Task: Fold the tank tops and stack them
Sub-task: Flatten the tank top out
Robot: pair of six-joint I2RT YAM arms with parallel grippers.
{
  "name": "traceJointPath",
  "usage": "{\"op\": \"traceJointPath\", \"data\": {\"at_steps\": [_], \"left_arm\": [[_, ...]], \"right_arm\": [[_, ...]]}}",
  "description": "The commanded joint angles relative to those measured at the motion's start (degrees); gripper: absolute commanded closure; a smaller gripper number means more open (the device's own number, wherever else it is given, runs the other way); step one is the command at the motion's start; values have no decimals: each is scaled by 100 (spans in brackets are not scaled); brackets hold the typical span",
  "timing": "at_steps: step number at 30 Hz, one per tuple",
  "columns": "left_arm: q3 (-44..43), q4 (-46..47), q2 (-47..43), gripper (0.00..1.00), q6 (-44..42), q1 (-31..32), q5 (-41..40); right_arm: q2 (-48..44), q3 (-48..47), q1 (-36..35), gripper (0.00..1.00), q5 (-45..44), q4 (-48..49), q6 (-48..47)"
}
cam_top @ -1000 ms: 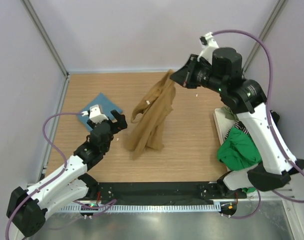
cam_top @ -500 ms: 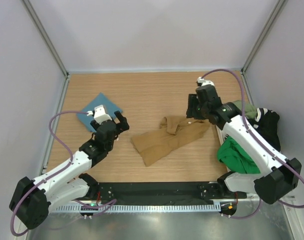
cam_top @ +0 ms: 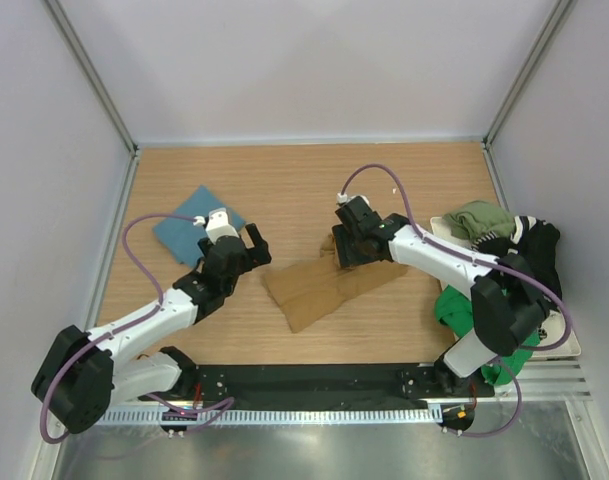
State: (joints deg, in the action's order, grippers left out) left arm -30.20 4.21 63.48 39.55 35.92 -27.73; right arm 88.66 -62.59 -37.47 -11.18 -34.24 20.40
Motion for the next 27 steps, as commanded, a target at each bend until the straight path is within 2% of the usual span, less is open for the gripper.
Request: {"op": "traceJointPath", "data": {"at_steps": [1, 7, 11, 19, 23, 27], "left_arm": [[-250, 309, 15, 0, -114, -15, 74], [-232, 309, -82, 0, -184, -15, -31], [-250, 318, -47, 0, -211, -24, 4], [-311, 265, 59, 0, -228, -24, 66], [-338, 274, 85, 0, -228, -15, 118], [-338, 256, 94, 0, -237, -15, 101]], "right_arm": [[299, -271, -76, 39, 124, 303, -168], [661, -455, -207, 31, 46, 419, -168], [863, -693, -506, 31, -1067, 41, -291], [696, -755, -1270, 31, -2177, -197, -1152], [1055, -877, -1447, 40, -2195, -179, -1968], [1346, -1027, -1499, 48, -2011, -224, -2382]]}}
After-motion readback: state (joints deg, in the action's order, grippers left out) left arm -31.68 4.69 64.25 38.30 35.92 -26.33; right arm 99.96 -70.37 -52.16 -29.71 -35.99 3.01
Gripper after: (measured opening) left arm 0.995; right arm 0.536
